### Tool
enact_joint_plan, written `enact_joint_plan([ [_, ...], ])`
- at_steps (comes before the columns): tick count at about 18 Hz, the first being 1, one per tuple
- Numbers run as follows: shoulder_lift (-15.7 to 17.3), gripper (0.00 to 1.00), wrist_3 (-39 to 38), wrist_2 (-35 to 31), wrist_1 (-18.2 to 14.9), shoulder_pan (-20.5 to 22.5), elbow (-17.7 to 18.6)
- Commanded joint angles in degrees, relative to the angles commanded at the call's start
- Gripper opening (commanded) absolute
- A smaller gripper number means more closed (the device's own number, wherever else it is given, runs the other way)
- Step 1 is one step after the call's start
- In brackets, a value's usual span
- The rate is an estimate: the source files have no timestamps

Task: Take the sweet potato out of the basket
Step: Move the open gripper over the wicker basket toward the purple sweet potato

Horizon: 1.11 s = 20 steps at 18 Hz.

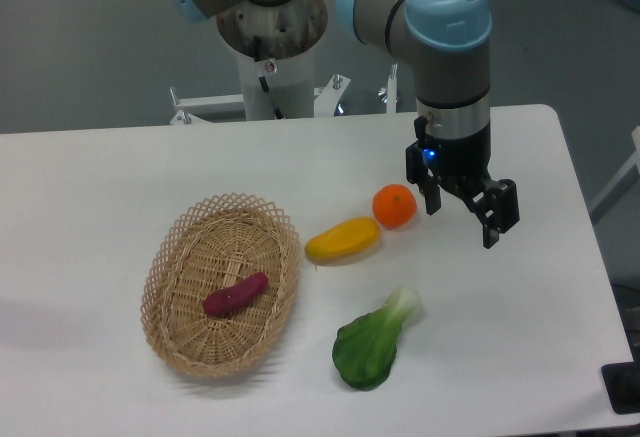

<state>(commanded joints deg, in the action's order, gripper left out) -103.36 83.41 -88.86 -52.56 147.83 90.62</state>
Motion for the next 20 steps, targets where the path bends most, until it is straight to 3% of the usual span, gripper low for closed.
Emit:
enact_joint_plan([
  [5,1.0,1.0,-0.4,-0.2,-0.2,-0.5,0.9],
  [10,2.4,1.0,-3.0,2.9,1.6,-1.6,7.3],
  [13,4.0,1.0,-14.4,3.3,2.9,-3.2,10.5],
  [20,1.4,1.0,-33.7,3.3,4.0,-12.9,11.5],
])
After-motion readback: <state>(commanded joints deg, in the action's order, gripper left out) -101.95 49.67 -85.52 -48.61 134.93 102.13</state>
